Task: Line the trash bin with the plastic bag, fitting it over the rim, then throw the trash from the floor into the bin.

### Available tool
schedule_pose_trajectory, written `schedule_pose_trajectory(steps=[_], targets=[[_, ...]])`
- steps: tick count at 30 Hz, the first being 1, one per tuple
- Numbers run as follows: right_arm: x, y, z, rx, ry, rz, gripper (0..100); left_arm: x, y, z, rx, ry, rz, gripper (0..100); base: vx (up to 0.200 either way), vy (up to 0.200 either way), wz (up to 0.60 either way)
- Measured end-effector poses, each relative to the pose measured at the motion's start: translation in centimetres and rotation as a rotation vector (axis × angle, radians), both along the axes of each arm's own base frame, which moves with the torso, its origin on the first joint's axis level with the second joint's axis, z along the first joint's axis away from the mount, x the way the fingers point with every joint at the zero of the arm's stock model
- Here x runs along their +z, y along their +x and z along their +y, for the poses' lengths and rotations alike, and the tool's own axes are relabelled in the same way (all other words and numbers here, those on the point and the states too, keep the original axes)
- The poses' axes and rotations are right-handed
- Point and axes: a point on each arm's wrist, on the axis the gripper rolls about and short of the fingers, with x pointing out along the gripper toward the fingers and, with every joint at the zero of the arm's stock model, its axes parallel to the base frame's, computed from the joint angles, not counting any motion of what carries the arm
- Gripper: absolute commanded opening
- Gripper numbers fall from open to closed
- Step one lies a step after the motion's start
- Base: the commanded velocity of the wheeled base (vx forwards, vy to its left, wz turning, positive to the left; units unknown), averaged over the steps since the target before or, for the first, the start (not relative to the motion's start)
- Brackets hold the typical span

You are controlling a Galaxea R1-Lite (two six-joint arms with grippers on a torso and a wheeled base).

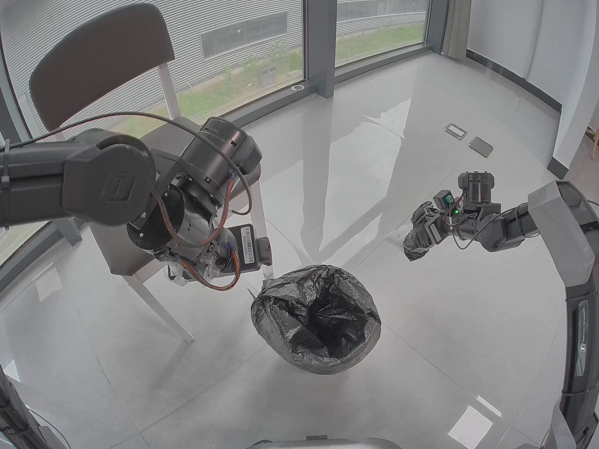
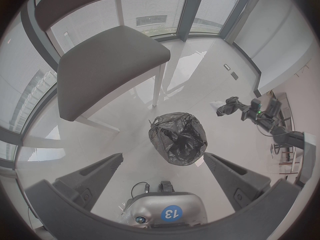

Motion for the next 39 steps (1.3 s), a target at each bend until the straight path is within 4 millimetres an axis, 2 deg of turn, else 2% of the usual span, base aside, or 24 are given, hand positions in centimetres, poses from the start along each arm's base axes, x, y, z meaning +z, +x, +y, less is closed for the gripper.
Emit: schedule_pose_trajectory(steps=[9, 14, 20, 28, 32, 39], targets=[[4.8, -3.9, 3.0, 0.084, -0.007, -0.045, 0, -1.1, -0.2, 0.4, 0.006, 0.028, 0.035, 100, 0.000, 0.000, 0.00], [6.4, -6.6, 4.3, 0.142, -0.011, -0.045, 0, -1.5, -0.4, 0.5, 0.007, 0.040, 0.051, 100, 0.000, 0.000, 0.00], [7.0, -10.1, 6.7, 0.226, -0.015, -0.018, 0, -1.8, -0.5, 0.7, 0.009, 0.048, 0.058, 100, 0.000, 0.000, 0.00], [7.6, -14.1, 11.6, 0.380, -0.013, -0.008, 0, -1.7, -0.5, 0.9, 0.016, 0.050, 0.057, 100, 0.000, 0.000, 0.00], [7.3, -15.5, 13.2, 0.435, -0.018, 0.014, 0, -1.4, -0.5, 1.2, 0.025, 0.044, 0.050, 100, 0.000, 0.000, 0.00], [5.8, -16.7, 14.7, 0.484, -0.033, 0.068, 0, -0.7, -0.6, 1.9, 0.042, 0.029, 0.032, 100, 0.000, 0.000, 0.00]])
